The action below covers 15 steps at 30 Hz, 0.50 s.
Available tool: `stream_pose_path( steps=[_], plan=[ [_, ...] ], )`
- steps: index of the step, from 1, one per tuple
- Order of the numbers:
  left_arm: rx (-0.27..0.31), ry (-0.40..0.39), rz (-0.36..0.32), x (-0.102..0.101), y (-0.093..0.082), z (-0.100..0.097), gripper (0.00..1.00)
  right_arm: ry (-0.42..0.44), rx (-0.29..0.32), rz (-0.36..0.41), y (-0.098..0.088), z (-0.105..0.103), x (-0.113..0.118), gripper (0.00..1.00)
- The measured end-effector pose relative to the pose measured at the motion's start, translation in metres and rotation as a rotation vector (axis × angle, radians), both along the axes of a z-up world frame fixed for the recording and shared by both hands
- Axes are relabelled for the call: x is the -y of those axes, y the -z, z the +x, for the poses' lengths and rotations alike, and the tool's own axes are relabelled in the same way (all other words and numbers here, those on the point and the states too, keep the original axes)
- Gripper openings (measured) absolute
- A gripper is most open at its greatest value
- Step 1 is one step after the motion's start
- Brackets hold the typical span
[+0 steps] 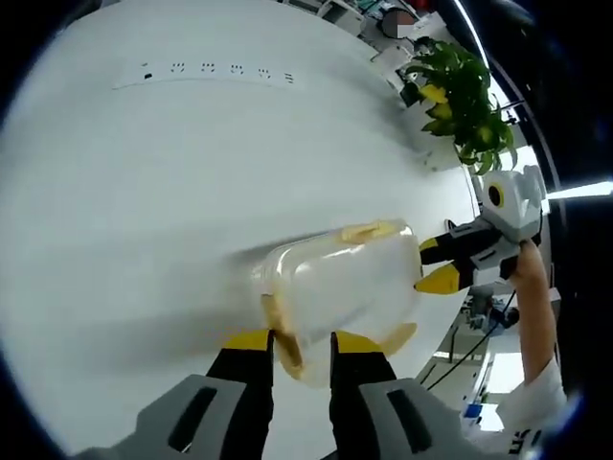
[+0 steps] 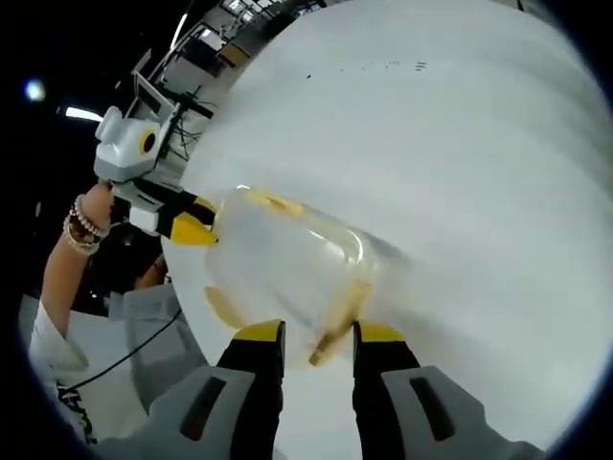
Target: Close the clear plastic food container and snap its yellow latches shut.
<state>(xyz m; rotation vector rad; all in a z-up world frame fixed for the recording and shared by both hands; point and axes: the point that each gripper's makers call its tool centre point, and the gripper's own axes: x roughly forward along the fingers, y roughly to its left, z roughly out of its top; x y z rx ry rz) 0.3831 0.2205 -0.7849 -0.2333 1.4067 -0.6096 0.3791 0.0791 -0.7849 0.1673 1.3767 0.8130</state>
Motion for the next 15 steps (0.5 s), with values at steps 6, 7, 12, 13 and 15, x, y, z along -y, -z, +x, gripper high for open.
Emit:
stream_pose_path(
  steps=[6, 7, 12, 13, 15],
  plan=[
    [-0.008, -0.027, -0.026, 0.001, 0.001, -0.005, 0.15, 0.04, -0.031, 0.016, 0.0, -0.003, 0.001, 0.21],
    [-0.01, -0.034, -0.027, 0.001, 0.001, -0.005, 0.15, 0.063, -0.045, 0.035, -0.001, -0.006, -0.001, 0.2],
    [-0.011, -0.036, -0.016, -0.002, 0.001, -0.004, 0.14, 0.138, -0.087, 0.059, 0.0, 0.0, 0.002, 0.17],
    [-0.01, -0.035, -0.015, -0.001, 0.001, -0.004, 0.14, 0.133, -0.084, 0.059, 0.0, -0.001, 0.002, 0.16],
    [-0.008, -0.037, -0.016, 0.001, 0.0, -0.01, 0.14, 0.149, -0.095, 0.059, 0.001, 0.004, 0.002, 0.15]
  ],
)
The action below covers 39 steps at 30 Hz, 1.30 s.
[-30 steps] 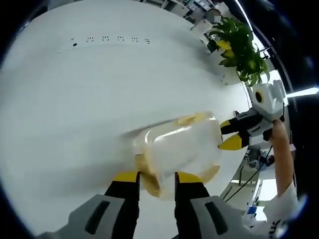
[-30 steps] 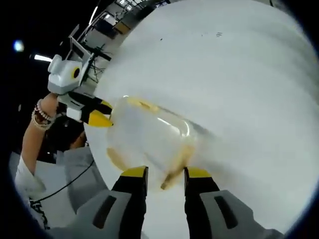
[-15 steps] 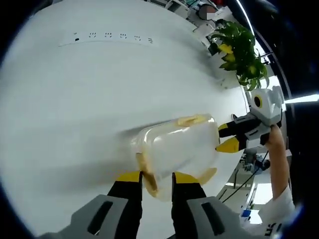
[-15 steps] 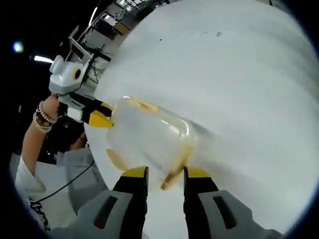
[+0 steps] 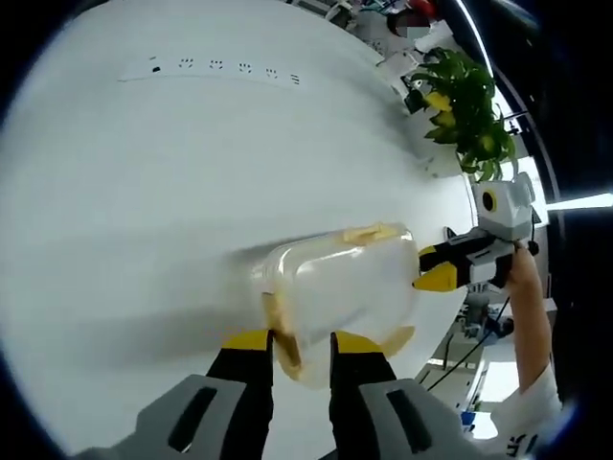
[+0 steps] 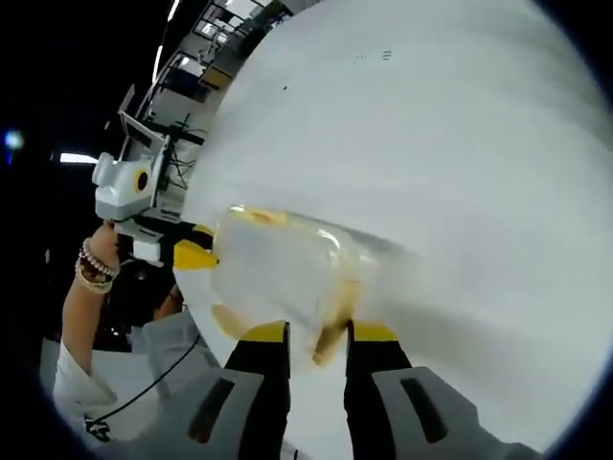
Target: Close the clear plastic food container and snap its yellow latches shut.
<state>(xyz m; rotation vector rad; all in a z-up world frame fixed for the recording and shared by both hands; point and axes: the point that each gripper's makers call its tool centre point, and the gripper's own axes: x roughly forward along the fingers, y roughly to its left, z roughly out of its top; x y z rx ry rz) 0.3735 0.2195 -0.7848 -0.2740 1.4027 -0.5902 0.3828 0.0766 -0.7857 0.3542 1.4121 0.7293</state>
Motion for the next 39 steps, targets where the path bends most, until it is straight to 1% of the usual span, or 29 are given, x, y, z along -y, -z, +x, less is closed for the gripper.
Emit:
stream_pose_path(
  steps=[1, 2, 3, 6, 9, 13, 17, 22, 24, 26, 27, 28, 29, 30, 31, 32, 33, 34, 35, 36, 38, 39],
  plan=[
    [-0.004, -0.004, -0.003, -0.001, -0.001, 0.0, 0.14, 0.033, -0.034, 0.033, -0.004, 0.002, -0.002, 0.14],
    [-0.002, -0.002, 0.0, -0.002, 0.0, 0.0, 0.14, 0.039, -0.024, 0.038, -0.003, 0.006, -0.002, 0.14],
    [0.001, -0.001, 0.001, -0.003, 0.0, 0.0, 0.14, 0.025, -0.017, 0.045, -0.004, 0.007, 0.0, 0.14],
    [0.005, 0.008, 0.005, -0.005, 0.001, 0.001, 0.15, 0.006, 0.01, 0.042, -0.008, 0.001, 0.001, 0.15],
    [0.004, 0.018, 0.007, -0.006, 0.001, 0.003, 0.15, -0.001, 0.015, 0.047, -0.01, -0.003, 0.003, 0.16],
    [0.013, 0.029, 0.002, -0.008, 0.001, 0.005, 0.16, -0.034, 0.028, 0.033, -0.01, -0.003, 0.003, 0.17],
    [0.031, 0.055, 0.009, -0.007, 0.0, 0.004, 0.16, -0.058, 0.039, 0.021, -0.009, -0.011, 0.003, 0.19],
    [0.116, 0.137, 0.028, -0.007, -0.001, 0.01, 0.18, -0.086, 0.071, 0.024, -0.007, -0.013, 0.001, 0.21],
    [0.151, 0.166, 0.036, -0.007, -0.002, 0.013, 0.18, -0.103, 0.091, 0.011, -0.007, -0.013, 0.001, 0.22],
    [0.211, 0.201, 0.041, -0.006, -0.003, 0.016, 0.2, -0.12, 0.106, -0.002, -0.007, -0.013, 0.0, 0.23],
    [0.243, 0.196, 0.044, -0.005, -0.004, 0.02, 0.21, -0.128, 0.112, -0.014, -0.006, -0.013, 0.001, 0.24],
    [0.286, 0.202, 0.048, -0.004, -0.005, 0.023, 0.23, -0.147, 0.132, -0.045, -0.005, -0.011, 0.003, 0.26],
    [0.292, 0.197, 0.05, -0.004, -0.006, 0.023, 0.25, -0.176, 0.155, -0.066, -0.004, -0.01, 0.006, 0.28],
    [0.309, 0.198, 0.035, -0.001, -0.009, 0.024, 0.27, -0.201, 0.176, -0.081, -0.004, -0.009, 0.008, 0.28],
    [0.313, 0.186, 0.031, 0.0, -0.011, 0.026, 0.29, -0.208, 0.179, -0.09, -0.005, -0.009, 0.009, 0.27],
    [0.329, 0.156, 0.02, 0.0, -0.014, 0.031, 0.3, -0.207, 0.183, -0.093, -0.007, -0.007, 0.009, 0.25],
    [0.337, 0.155, 0.015, 0.0, -0.016, 0.033, 0.31, -0.214, 0.195, -0.103, -0.008, -0.006, 0.01, 0.23],
    [0.348, 0.152, 0.015, -0.001, -0.019, 0.035, 0.31, -0.229, 0.215, -0.115, -0.009, -0.003, 0.012, 0.22],
    [0.376, 0.153, 0.027, -0.003, -0.023, 0.039, 0.31, -0.242, 0.254, -0.142, -0.011, 0.002, 0.016, 0.2],
    [0.422, 0.175, 0.039, -0.005, -0.027, 0.044, 0.32, -0.248, 0.3, -0.171, -0.013, 0.014, 0.02, 0.2],
    [0.512, 0.225, 0.038, -0.002, -0.036, 0.05, 0.32, -0.276, 0.353, -0.211, -0.017, 0.02, 0.023, 0.18],
    [0.55, 0.245, 0.033, 0.002, -0.04, 0.051, 0.32, -0.295, 0.39, -0.219, -0.022, 0.023, 0.022, 0.17]
  ],
)
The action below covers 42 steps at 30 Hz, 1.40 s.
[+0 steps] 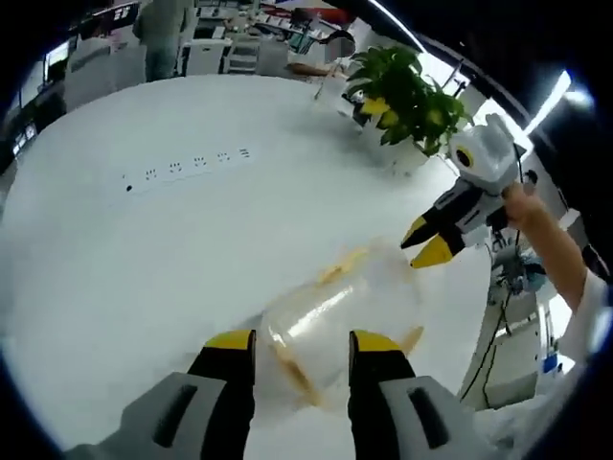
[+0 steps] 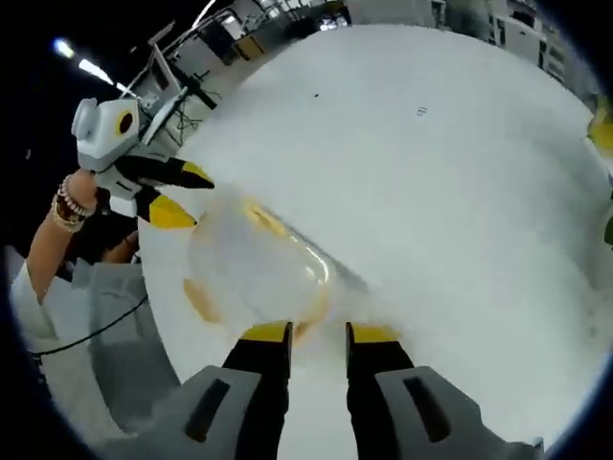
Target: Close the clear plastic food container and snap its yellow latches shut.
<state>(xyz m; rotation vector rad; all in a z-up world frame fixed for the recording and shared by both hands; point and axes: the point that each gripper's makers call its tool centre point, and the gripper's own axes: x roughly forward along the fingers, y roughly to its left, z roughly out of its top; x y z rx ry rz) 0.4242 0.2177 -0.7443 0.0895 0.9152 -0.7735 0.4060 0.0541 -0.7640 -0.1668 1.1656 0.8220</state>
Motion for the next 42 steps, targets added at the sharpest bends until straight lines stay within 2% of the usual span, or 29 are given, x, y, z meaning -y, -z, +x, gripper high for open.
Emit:
stream_pose_path(
  steps=[3, 4, 6, 8, 15, 20, 22, 23, 25, 27, 30, 34, 38, 42],
  plan=[
    [0.05, 0.066, -0.031, 0.014, -0.006, -0.005, 0.28, -0.008, 0.027, 0.04, -0.011, 0.004, -0.012, 0.13],
    [0.081, 0.089, -0.029, 0.019, -0.007, -0.007, 0.22, -0.011, 0.032, 0.047, -0.014, 0.004, -0.016, 0.12],
    [0.195, 0.18, 0.054, 0.02, -0.004, -0.006, 0.17, -0.027, 0.048, 0.047, -0.017, 0.006, -0.022, 0.09],
    [0.215, 0.211, 0.078, 0.024, -0.001, -0.01, 0.16, -0.048, 0.059, 0.036, -0.018, 0.006, -0.027, 0.09],
    [0.189, 0.218, -0.02, 0.056, -0.006, -0.032, 0.1, -0.126, 0.089, 0.01, -0.015, 0.007, -0.048, 0.07],
    [0.188, 0.24, -0.039, 0.067, 0.001, -0.037, 0.06, -0.159, 0.107, 0.039, -0.015, 0.017, -0.069, 0.07],
    [0.213, 0.281, -0.061, 0.075, 0.001, -0.043, 0.03, -0.182, 0.111, 0.054, -0.014, 0.016, -0.08, 0.05],
    [0.222, 0.294, -0.069, 0.078, 0.001, -0.045, 0.03, -0.193, 0.111, 0.057, -0.014, 0.022, -0.087, 0.05],
    [0.221, 0.288, -0.07, 0.079, 0.003, -0.047, 0.01, -0.211, 0.115, 0.044, -0.012, 0.018, -0.086, 0.02],
    [0.223, 0.289, -0.068, 0.081, 0.005, -0.048, 0.0, -0.215, 0.131, 0.045, -0.013, 0.026, -0.089, 0.0],
    [0.233, 0.294, -0.062, 0.081, 0.006, -0.047, 0.0, -0.215, 0.082, 0.078, -0.013, 0.02, -0.096, 0.0],
    [0.214, 0.286, -0.085, 0.082, 0.007, -0.047, 0.0, -0.246, 0.098, 0.046, -0.007, 0.022, -0.098, 0.0],
    [0.204, 0.29, -0.085, 0.082, 0.01, -0.049, 0.0, -0.244, 0.087, 0.055, -0.003, 0.015, -0.101, 0.0],
    [0.187, 0.297, -0.098, 0.083, 0.011, -0.056, 0.0, -0.261, 0.11, 0.04, -0.001, 0.013, -0.105, 0.0]
  ],
)
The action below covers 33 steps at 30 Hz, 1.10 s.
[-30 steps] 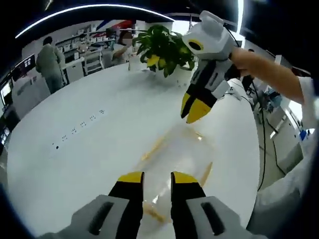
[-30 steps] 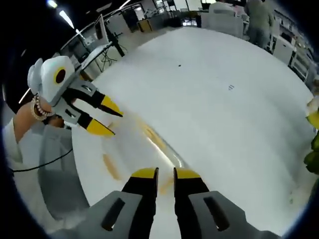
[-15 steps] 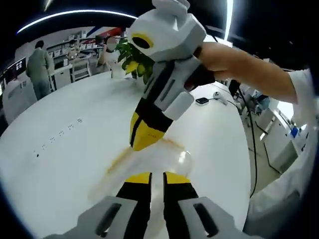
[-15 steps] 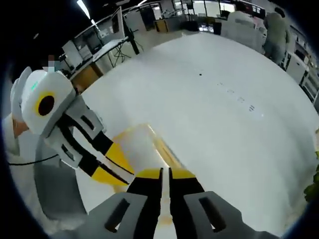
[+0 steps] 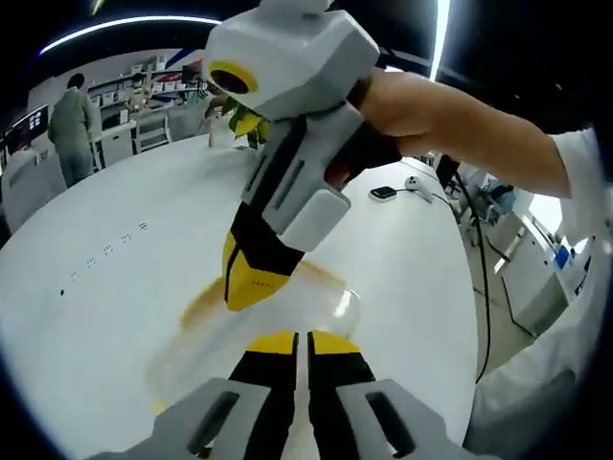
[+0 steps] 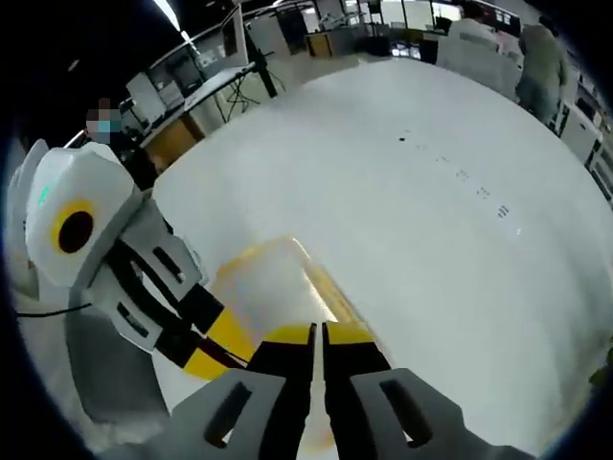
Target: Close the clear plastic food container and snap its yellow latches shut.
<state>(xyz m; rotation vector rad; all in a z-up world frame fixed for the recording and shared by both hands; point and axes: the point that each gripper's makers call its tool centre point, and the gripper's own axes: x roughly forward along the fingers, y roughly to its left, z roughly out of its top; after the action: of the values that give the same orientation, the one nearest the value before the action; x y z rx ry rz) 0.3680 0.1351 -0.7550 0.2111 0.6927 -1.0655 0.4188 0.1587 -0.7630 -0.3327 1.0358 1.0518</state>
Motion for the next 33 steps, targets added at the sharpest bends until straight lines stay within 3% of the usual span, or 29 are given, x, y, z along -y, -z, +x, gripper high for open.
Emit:
stream_pose_path(
  steps=[5, 11, 17, 20, 23, 24, 26, 29, 31, 33],
  plan=[
    [-0.029, 0.019, -0.019, 0.002, 0.0, -0.015, 0.0, 0.025, 0.03, 0.026, -0.006, 0.009, -0.005, 0.0],
    [-0.048, 0.04, -0.013, 0.001, 0.005, -0.027, 0.0, 0.051, 0.088, 0.007, -0.008, 0.024, -0.006, 0.0],
    [-0.056, 0.044, -0.006, -0.003, 0.007, -0.032, 0.0, 0.079, 0.082, -0.041, 0.009, 0.043, -0.007, 0.0],
    [-0.051, 0.048, 0.004, -0.005, 0.009, -0.032, 0.0, 0.094, 0.017, -0.059, 0.02, 0.042, -0.005, 0.0],
    [-0.036, 0.062, 0.005, -0.005, 0.008, -0.033, 0.0, 0.115, 0.015, -0.059, 0.019, 0.053, -0.003, 0.01],
    [-0.021, 0.073, 0.006, -0.005, 0.007, -0.034, 0.02, 0.11, 0.032, -0.045, 0.014, 0.056, -0.004, 0.02],
    [0.075, 0.147, 0.039, -0.005, 0.004, -0.033, 0.06, 0.064, 0.048, 0.012, 0.001, 0.054, -0.01, 0.05],
    [0.255, 0.219, 0.128, -0.008, -0.001, -0.027, 0.19, -0.065, 0.027, 0.009, -0.012, 0.038, -0.011, 0.21],
    [0.383, 0.27, 0.175, -0.007, -0.006, -0.024, 0.2, -0.228, 0.043, -0.018, -0.019, 0.029, -0.01, 0.32],
    [0.444, 0.277, 0.218, -0.008, -0.004, -0.02, 0.21, -0.372, 0.054, -0.056, -0.021, 0.013, -0.008, 0.37]
  ],
)
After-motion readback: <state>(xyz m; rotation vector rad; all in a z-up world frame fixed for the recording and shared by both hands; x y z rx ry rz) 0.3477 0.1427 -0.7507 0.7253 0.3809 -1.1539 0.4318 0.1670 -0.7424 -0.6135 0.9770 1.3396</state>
